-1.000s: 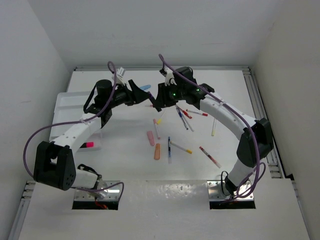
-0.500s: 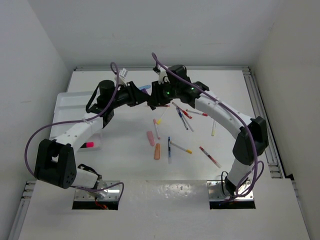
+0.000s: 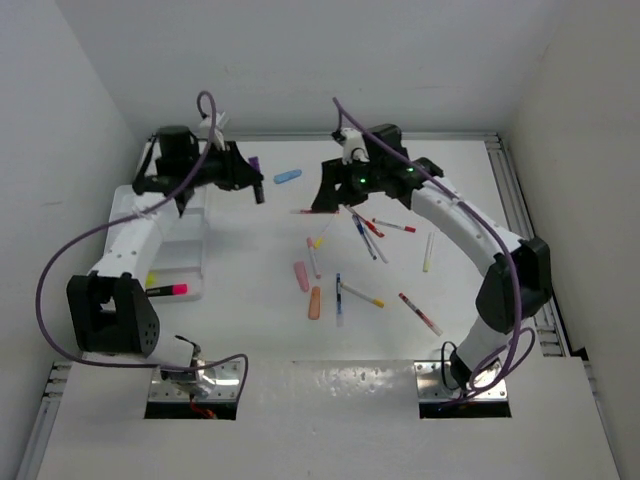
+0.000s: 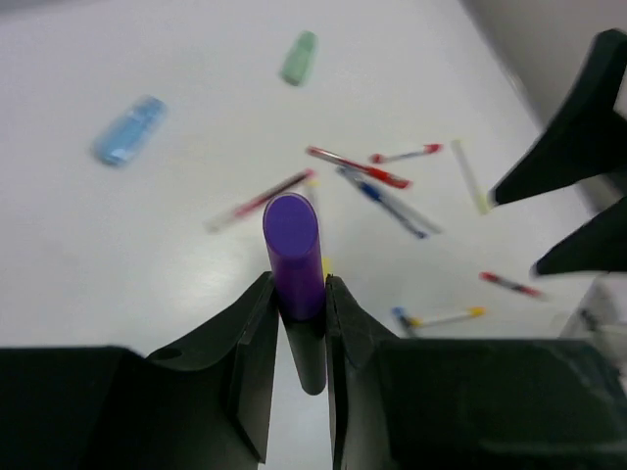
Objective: Sort the stationery into containers
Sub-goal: Pass the stationery from the right arm to the left, then place the stationery into the container
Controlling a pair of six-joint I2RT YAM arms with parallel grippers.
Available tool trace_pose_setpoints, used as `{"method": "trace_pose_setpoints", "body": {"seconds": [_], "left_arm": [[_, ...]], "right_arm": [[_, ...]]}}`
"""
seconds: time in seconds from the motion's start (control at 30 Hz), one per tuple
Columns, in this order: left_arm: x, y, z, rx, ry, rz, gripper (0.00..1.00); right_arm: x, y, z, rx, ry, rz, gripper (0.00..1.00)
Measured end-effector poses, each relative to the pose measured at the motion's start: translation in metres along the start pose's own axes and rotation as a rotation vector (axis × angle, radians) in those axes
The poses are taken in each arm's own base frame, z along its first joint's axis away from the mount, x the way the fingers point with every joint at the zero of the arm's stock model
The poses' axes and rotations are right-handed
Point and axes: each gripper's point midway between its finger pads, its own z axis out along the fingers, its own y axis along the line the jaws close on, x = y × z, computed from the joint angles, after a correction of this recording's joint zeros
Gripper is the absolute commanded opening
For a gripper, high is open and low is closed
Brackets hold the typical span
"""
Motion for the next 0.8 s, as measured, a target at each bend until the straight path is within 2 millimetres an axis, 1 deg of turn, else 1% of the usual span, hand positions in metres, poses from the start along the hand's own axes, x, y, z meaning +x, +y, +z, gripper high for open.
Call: {"method": "trace_pose_setpoints", "body": {"seconds": [0.07, 0.1, 0.13, 0.2, 0.23, 0.3, 0.33, 0.4, 0.47, 0.5, 0.53, 0.57, 0.67, 0.73, 0.8], "left_arm": [[-0.030, 0.020, -0.017, -0.047, 0.019, 0.164, 0.00], [-0.035, 0.034, -0.031, -0.078, 0.068, 0.268, 0.00], [-0.048, 0.039, -0.038, -0.098, 0.058, 0.305, 0.00], [-0.045, 0.058, -0.061, -0.143, 0.161, 0.422, 0.00], [-0.039, 0.070, -0.071, -0.161, 0.225, 0.483, 0.01], [-0.019, 0.091, -0.084, -0.180, 0.356, 0.564, 0.02], [-0.004, 0.100, -0.091, -0.183, 0.435, 0.601, 0.02], [0.032, 0.114, -0.104, -0.160, 0.580, 0.672, 0.03], [0.073, 0.121, -0.124, -0.112, 0.737, 0.743, 0.02], [0.089, 0.122, -0.134, -0.082, 0.800, 0.778, 0.02], [0.101, 0.121, -0.143, -0.056, 0.848, 0.806, 0.02], [0.108, 0.120, -0.152, -0.032, 0.885, 0.839, 0.02], [0.114, 0.121, -0.172, -0.012, 0.950, 0.953, 0.02], [0.119, 0.126, -0.181, 0.000, 0.989, 1.006, 0.03], [0.132, 0.130, -0.189, 0.030, 1.039, 1.026, 0.05]], "right_arm": [[0.004, -0.027, -0.021, 0.025, 0.000, 0.037, 0.69], [0.008, -0.046, -0.033, 0.049, -0.003, 0.064, 0.69], [0.013, -0.055, -0.041, 0.063, 0.001, 0.083, 0.69], [0.025, -0.084, -0.060, 0.111, 0.002, 0.128, 0.69], [0.033, -0.094, -0.066, 0.126, 0.010, 0.147, 0.68], [0.050, -0.104, -0.074, 0.142, 0.040, 0.179, 0.68], [0.058, -0.107, -0.075, 0.141, 0.059, 0.193, 0.67], [0.072, -0.108, -0.078, 0.132, 0.095, 0.220, 0.67], [0.082, -0.109, -0.080, 0.122, 0.123, 0.246, 0.66], [0.086, -0.109, -0.081, 0.116, 0.133, 0.256, 0.66], [0.091, -0.109, -0.081, 0.111, 0.143, 0.265, 0.66], [0.095, -0.109, -0.082, 0.110, 0.152, 0.277, 0.66], [0.106, -0.110, -0.082, 0.102, 0.175, 0.303, 0.66], [0.114, -0.111, -0.082, 0.101, 0.190, 0.319, 0.66], [0.120, -0.111, -0.083, 0.101, 0.201, 0.330, 0.66]]}}
